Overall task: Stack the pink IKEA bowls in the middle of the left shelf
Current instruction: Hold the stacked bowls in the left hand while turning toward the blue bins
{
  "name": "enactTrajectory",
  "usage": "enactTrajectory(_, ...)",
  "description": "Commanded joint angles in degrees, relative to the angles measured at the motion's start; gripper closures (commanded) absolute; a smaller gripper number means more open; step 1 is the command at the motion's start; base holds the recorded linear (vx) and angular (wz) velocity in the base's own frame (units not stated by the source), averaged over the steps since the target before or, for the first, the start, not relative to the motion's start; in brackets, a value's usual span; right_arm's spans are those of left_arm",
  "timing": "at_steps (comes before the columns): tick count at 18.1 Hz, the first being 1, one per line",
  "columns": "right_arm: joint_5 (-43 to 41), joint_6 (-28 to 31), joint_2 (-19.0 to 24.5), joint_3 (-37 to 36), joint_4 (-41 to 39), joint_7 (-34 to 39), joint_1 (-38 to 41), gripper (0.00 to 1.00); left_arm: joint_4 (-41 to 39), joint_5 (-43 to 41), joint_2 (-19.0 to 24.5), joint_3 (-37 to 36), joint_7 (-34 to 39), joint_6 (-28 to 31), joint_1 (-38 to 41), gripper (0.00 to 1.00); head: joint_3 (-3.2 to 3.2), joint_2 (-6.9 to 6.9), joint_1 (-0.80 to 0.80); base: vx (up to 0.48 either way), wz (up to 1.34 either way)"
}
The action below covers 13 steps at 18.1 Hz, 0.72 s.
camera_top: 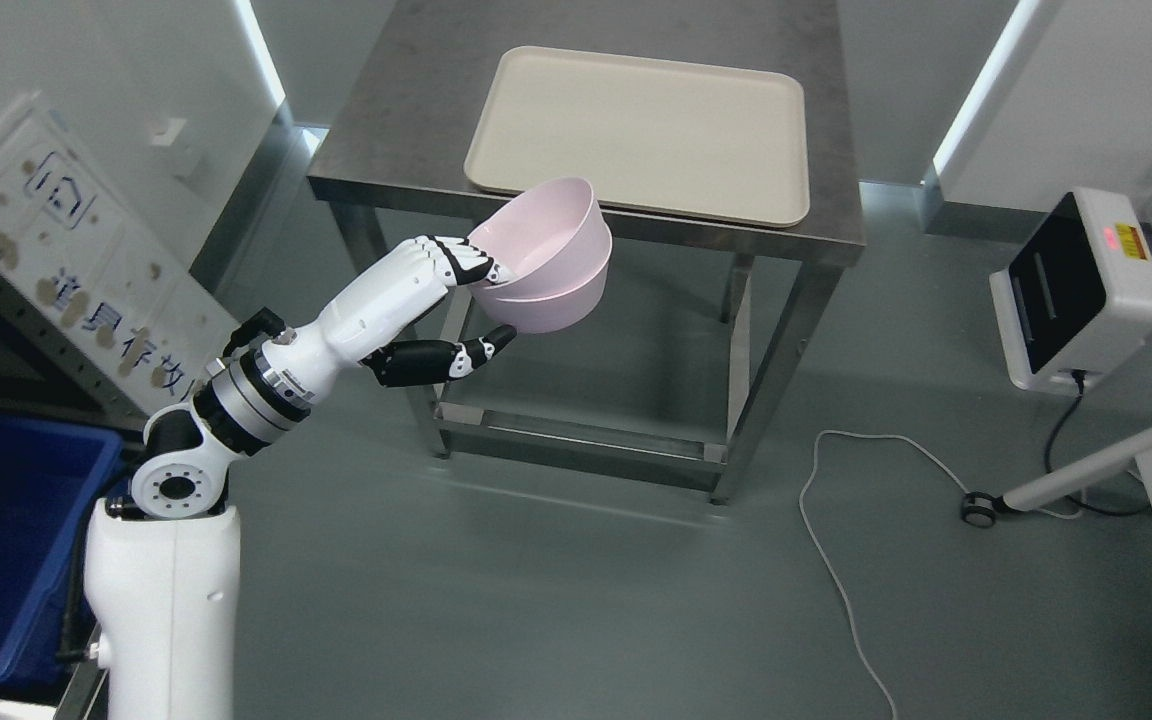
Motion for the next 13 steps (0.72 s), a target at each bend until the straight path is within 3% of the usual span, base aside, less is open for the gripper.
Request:
enactTrajectory(1, -0.09, -0.06, -1.0, -0.62, -1.94, -0.04, 1.65, 0.0, -0.5, 0.31, 1.0, 0.04, 0.04, 0.02, 0.07, 0.96, 0.0, 0.0, 0.0, -0.291, 0.58)
enactTrajectory(6, 0.0, -0.06, -1.0, -0.62, -1.94, -0.04, 1.65, 0.0, -0.42, 0.22, 1.0, -0.14, 0.04, 0.02, 0.16, 0.96, 0.0, 0.0, 0.0, -0.187, 0.53)
enactTrajectory(13, 0.0, -0.06, -1.0, -0.62, -1.94, -0.04, 1.65, 0.0, -0.5, 0.22, 1.0, -1.37, 0.04, 0.02, 0.07, 0.96, 0.0, 0.0, 0.0, -0.002, 0.02)
